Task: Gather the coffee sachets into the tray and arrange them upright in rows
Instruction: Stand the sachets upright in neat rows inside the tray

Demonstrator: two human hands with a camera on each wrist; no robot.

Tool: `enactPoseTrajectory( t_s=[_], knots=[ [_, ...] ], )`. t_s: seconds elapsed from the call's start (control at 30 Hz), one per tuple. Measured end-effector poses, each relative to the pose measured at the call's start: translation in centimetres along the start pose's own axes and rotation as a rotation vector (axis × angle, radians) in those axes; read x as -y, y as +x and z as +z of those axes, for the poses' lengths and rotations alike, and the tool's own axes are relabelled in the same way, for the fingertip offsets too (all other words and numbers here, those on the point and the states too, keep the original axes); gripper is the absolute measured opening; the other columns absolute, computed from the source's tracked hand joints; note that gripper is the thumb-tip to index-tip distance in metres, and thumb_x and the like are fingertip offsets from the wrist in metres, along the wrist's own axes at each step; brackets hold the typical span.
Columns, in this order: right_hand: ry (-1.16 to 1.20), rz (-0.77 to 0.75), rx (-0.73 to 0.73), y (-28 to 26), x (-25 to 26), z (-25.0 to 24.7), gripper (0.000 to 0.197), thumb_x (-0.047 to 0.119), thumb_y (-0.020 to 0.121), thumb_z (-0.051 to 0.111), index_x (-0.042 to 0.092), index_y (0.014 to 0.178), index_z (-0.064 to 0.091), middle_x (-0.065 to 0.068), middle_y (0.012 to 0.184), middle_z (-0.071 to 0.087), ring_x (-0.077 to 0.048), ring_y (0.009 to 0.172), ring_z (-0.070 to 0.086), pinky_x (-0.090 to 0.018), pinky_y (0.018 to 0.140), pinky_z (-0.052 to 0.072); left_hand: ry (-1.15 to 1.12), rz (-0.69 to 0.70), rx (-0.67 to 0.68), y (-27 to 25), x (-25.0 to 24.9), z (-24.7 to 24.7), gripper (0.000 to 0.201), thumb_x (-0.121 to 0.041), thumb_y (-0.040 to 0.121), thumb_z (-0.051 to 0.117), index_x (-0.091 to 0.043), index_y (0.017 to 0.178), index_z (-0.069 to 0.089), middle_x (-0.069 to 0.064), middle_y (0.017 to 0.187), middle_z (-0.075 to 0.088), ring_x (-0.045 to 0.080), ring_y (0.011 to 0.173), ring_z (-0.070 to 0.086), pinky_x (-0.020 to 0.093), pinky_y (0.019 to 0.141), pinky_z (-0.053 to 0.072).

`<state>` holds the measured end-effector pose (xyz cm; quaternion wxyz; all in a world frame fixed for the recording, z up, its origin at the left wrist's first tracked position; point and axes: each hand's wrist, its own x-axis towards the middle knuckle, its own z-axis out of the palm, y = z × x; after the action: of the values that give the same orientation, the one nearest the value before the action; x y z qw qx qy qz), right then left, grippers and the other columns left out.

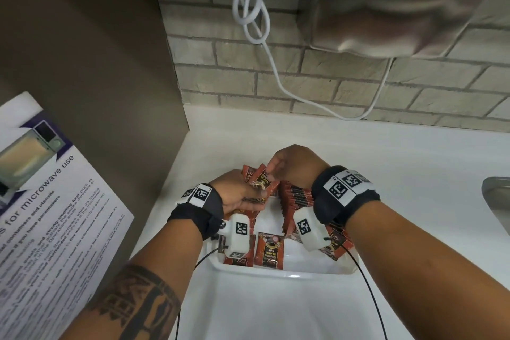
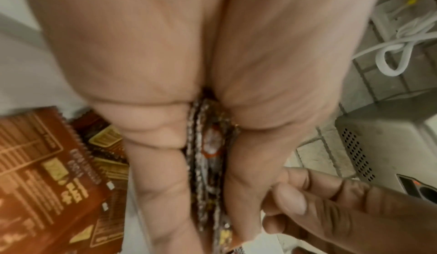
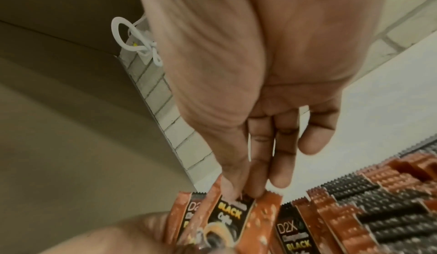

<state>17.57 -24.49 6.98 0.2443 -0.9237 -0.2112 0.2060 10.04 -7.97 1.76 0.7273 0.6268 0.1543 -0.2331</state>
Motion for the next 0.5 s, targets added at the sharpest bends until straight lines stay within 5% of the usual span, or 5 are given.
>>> enactPoseTrajectory(
  t_s=[0.2,0.33,0.5],
  knots=[
    [0.102,0.01,-0.08,-0.42,0.23,-0.51,0.005,0.023,0.086,0.076,0.023,0.09,0.072,0.009,0.088,0.069,-0.006,0.084,0.062,-0.018,0.067,0.042,-0.103,0.128,-0.003,-0.68,0.32,0.32,0.039,0.002,0.084,0.075,-0.01,0.12,0.068,0.01,0.119,0.073,0.023,0.111,0.069,0.039,0.086,0.06],
    [0.244,0.0,-0.158,-0.62,0.3,-0.76,0.01,0.012,0.086,0.074,0.019,0.08,0.074,0.011,0.074,0.071,-0.002,0.071,0.062,-0.019,0.069,0.044,-0.032,0.19,-0.037,-0.99,0.0,0.48,0.043,-0.001,0.081,0.08,-0.008,0.121,0.068,0.009,0.114,0.075,0.023,0.104,0.072,0.033,0.079,0.06],
    [0.213,-0.024,-0.215,-0.84,0.54,-0.81,0.006,0.013,0.087,0.073,0.017,0.086,0.076,0.011,0.075,0.069,-0.003,0.075,0.061,-0.015,0.065,0.042,0.112,0.167,-0.16,-0.69,-0.3,0.13,0.033,-0.001,0.079,0.082,0.0,0.11,0.072,0.018,0.105,0.076,0.028,0.095,0.074,0.039,0.081,0.062]
  ],
)
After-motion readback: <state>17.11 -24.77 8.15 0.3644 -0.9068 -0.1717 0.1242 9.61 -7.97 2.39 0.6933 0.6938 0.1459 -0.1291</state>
